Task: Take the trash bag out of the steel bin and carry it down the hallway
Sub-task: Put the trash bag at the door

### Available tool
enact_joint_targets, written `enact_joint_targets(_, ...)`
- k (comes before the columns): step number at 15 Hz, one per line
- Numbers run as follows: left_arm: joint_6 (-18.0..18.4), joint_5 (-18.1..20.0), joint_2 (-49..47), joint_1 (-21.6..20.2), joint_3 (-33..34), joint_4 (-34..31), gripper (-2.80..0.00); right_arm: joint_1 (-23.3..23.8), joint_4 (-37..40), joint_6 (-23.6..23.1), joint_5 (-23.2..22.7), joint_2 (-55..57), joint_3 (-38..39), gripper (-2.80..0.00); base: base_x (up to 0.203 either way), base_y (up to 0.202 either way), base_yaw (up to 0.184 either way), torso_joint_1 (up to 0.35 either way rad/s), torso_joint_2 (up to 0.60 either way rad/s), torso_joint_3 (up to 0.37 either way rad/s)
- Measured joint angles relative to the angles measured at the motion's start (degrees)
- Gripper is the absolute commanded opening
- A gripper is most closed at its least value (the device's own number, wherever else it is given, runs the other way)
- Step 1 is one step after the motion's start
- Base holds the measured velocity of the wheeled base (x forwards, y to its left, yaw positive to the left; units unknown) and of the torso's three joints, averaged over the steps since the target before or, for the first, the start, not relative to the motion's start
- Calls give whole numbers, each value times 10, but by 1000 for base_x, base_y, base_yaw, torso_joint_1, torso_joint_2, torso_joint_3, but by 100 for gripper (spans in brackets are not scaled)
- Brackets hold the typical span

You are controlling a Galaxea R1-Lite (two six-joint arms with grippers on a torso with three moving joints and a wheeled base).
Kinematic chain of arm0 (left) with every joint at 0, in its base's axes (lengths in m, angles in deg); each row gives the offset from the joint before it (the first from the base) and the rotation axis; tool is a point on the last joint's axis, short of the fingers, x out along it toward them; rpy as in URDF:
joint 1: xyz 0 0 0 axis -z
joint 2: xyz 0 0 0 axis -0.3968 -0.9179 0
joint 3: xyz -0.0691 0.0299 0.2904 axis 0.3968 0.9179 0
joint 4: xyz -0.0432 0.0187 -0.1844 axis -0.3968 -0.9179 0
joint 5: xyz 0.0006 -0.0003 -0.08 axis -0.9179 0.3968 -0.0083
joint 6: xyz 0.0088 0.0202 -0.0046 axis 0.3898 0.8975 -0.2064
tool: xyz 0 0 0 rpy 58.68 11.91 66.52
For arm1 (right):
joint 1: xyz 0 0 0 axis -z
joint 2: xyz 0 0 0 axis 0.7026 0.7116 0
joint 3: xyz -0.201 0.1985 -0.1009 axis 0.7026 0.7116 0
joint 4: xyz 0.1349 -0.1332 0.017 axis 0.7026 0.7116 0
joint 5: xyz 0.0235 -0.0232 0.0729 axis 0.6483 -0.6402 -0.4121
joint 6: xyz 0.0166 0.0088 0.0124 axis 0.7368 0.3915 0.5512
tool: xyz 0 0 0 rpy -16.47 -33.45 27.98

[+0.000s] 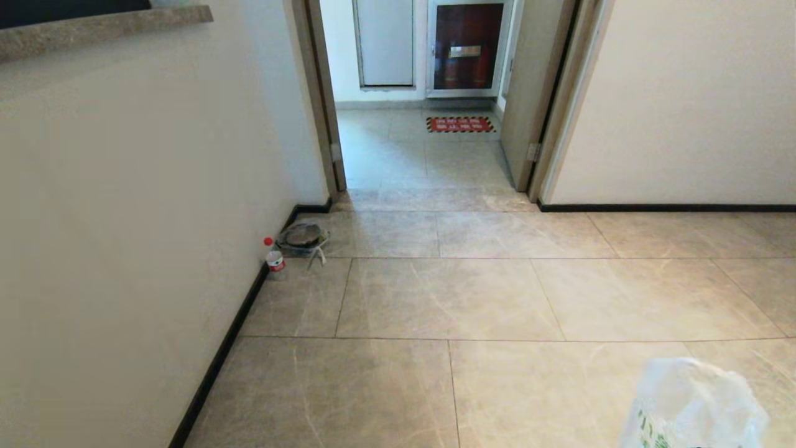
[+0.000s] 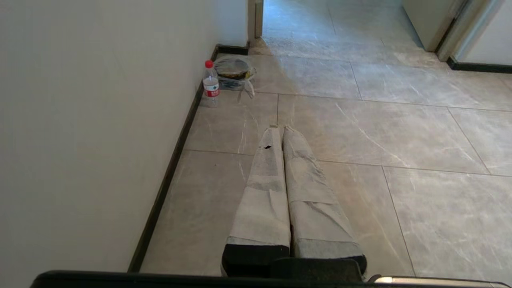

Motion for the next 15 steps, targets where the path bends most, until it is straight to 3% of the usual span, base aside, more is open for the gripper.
enact_joint_targets(15, 1, 1, 0, -1, 0, 1, -280, -2, 1, 0, 1, 0, 0, -280, 19, 20, -1, 1, 1, 0)
